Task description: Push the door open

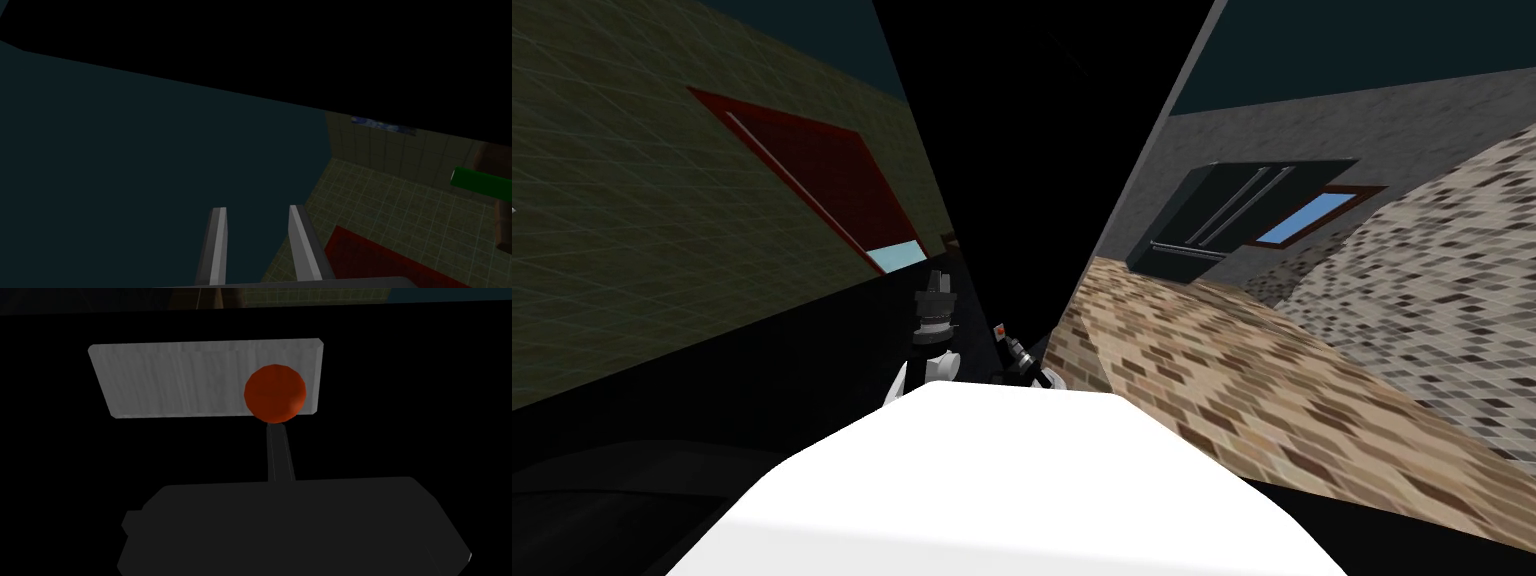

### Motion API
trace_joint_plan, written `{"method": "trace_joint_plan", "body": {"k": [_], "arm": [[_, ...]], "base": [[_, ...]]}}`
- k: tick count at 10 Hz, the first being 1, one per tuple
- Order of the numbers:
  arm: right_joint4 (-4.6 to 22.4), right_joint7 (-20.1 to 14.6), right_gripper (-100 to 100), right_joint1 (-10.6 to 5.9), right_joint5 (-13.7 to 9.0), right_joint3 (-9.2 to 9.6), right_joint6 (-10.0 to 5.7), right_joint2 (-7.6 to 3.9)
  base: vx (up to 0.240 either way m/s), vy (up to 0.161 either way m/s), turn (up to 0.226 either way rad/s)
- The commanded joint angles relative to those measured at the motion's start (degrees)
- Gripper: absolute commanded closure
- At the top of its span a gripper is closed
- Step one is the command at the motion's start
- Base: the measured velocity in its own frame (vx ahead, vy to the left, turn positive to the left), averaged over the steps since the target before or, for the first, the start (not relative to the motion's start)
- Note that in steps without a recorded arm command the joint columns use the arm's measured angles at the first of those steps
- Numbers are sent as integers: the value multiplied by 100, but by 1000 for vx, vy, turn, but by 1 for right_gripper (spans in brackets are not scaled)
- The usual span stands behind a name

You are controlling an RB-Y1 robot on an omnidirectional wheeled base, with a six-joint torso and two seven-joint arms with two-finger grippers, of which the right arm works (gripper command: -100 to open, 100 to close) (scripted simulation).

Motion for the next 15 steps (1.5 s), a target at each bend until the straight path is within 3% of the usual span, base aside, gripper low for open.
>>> {"method": "trace_joint_plan", "body": {"k": [1, 4, 5, 7, 8, 9, 12, 15], "arm": [[1, 0, 100, 2, 0, 0, 0, -2], [1, 0, 100, 2, 0, 0, 0, -2], [-11, 26, -100, 35, -34, -88, -4, -100], [-22, 49, -100, 62, -64, -162, -8, -65], [-29, 63, -100, 79, -83, -210, -10, 21], [-35, 51, -100, 66, -72, -182, 4, -26], [13, 75, -100, 47, -75, -240, -19, -94], [55, 96, -100, 27, -76, -288, -36, -26]], "base": [[-24, -26, 2], [-7, -8, 0], [-110, -27, -142], [-201, -42, -99], [-208, -36, -88], [-95, -17, -15], [113, 109, 26], [192, 164, 24]]}}
